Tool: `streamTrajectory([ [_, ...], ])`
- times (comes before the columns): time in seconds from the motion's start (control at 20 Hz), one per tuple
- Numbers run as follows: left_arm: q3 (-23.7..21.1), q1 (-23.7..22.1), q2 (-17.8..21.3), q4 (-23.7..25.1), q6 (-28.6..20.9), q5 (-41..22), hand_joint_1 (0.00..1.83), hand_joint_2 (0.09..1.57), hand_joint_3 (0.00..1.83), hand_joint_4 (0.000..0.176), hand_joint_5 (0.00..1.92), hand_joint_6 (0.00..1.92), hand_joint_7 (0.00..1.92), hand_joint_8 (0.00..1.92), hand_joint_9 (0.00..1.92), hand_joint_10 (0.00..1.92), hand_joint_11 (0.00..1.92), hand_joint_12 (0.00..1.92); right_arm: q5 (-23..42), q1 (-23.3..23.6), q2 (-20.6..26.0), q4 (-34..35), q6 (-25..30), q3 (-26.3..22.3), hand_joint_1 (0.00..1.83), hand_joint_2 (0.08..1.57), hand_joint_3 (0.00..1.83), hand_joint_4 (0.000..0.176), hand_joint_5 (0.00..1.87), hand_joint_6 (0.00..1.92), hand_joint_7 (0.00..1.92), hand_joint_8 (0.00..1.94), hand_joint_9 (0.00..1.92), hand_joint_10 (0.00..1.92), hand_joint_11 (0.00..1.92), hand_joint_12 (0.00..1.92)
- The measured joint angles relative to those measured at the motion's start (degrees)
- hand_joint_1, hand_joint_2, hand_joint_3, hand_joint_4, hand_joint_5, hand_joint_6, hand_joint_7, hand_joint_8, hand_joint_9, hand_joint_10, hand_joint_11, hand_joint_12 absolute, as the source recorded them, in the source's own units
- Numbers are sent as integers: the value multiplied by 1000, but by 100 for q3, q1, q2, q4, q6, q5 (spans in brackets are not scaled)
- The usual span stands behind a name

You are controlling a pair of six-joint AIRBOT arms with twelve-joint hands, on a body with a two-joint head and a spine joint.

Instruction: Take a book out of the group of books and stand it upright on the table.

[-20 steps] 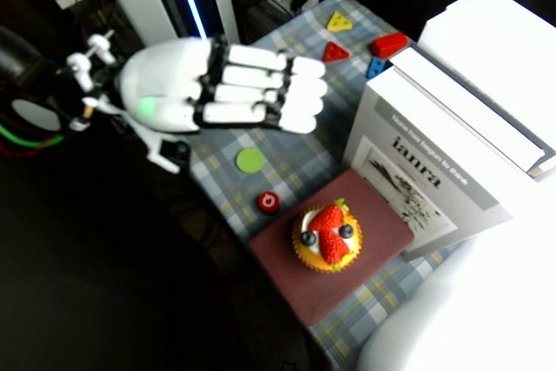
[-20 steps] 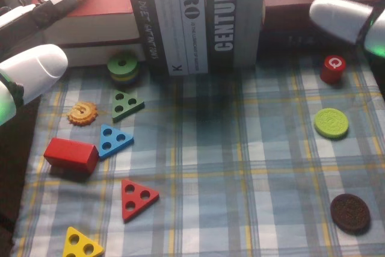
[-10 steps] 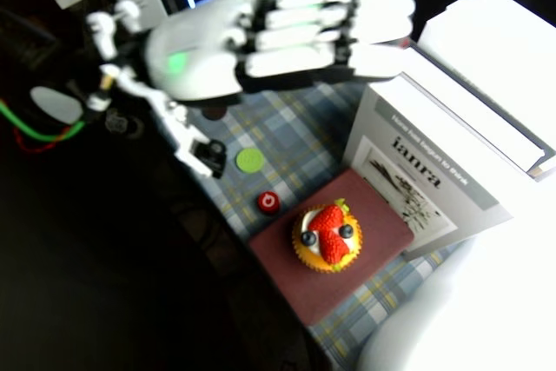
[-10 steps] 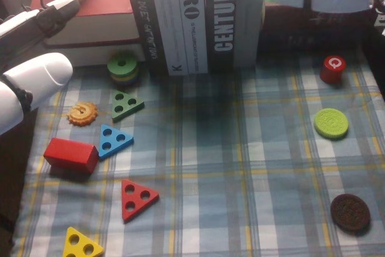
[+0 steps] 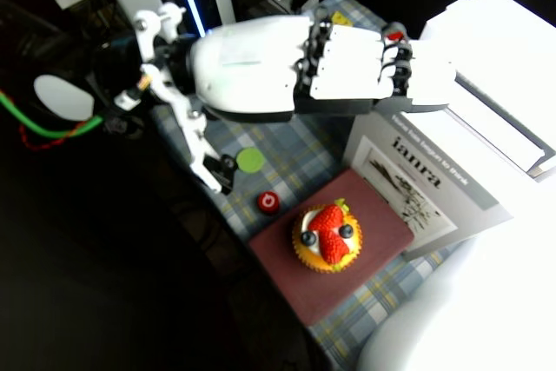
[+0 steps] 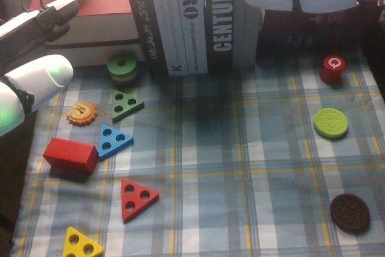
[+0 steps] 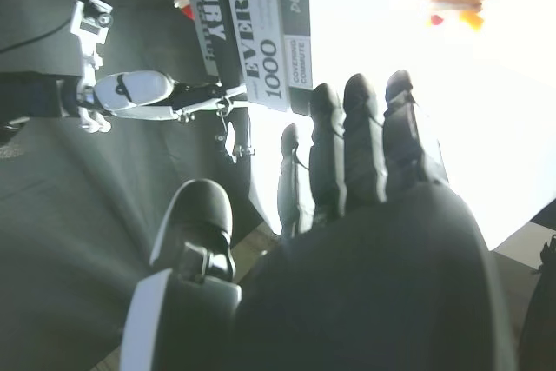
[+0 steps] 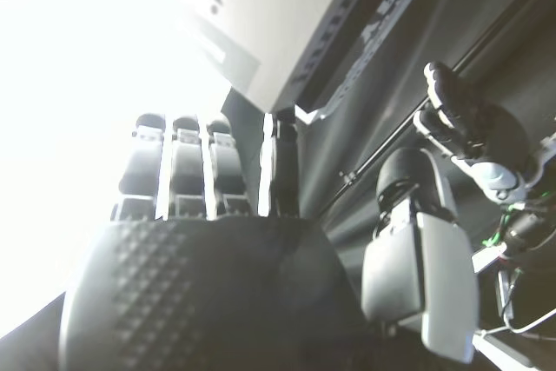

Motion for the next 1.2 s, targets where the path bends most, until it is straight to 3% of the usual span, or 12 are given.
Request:
streamTrajectory([
  [0.25, -24, 35, 0, -13, 0, -37, 151, 1397, 5, 142, 231, 0, 299, 0, 196, 1, 0, 0, -81, 24, 109, -271, 9, -140, 0, 1064, 0, 176, 339, 3, 7, 3, 0, 0, 0, 0],
  [0.35, -52, 50, 0, -57, -2, -57, 177, 1406, 6, 130, 240, 2, 306, 2, 209, 5, 0, 0, -116, 42, 197, -444, 15, -254, 0, 1062, 0, 176, 361, 11, 16, 5, 0, 0, 0, 0],
  [0.5, -66, 107, 0, -37, 0, -74, 226, 1409, 1, 142, 239, 1, 314, 4, 209, 2, 9, 5, -146, 15, 271, -522, 15, -398, 0, 1048, 0, 176, 388, 15, 22, 6, 0, 0, 0, 0],
  [0.65, -87, 151, 2, -98, 0, -96, 239, 1419, 3, 125, 240, 0, 308, 0, 217, 4, 23, 13, -107, -133, 404, -525, 44, -557, 0, 1039, 0, 176, 377, 6, 15, 1, 0, 0, 0, 0],
  [0.75, -101, 153, 2, -74, -2, -111, 224, 1413, 0, 135, 236, 2, 327, 6, 225, 5, 20, 15, -31, -240, 490, -501, 44, -678, 0, 1075, 0, 176, 443, 10, 39, 3, 0, 0, 0, 0],
  [0.8, -107, 153, 2, -74, -4, -125, 218, 1416, 1, 135, 235, 2, 330, 5, 225, 4, 21, 18, 52, -345, 551, -511, 83, -743, 0, 1081, 2, 176, 447, 6, 41, 2, 0, 0, 0, 0],
  [0.85, -111, 155, 2, -122, -4, -131, 250, 1420, 1, 122, 236, 0, 330, 2, 228, 3, 6, 16, 205, -463, 643, -564, 175, -822, 0, 1100, 9, 176, 439, 1, 37, 0, 0, 0, 0, 0],
  [0.95, -118, 188, 2, -118, -7, -155, 250, 1420, 1, 121, 233, 0, 329, 1, 230, 3, 3, 15, 363, -599, 697, -588, 273, -887, 0, 1097, 7, 176, 435, 0, 35, 0, 0, 0, 0, 0],
  [1.2, -118, 225, 2, -122, -42, -170, 266, 1400, 0, 132, 229, 0, 342, 2, 248, 6, 0, 3, 643, -981, 778, -568, 387, -1067, 0, 1094, 3, 176, 493, 18, 70, 10, 0, 0, 0, 0],
])
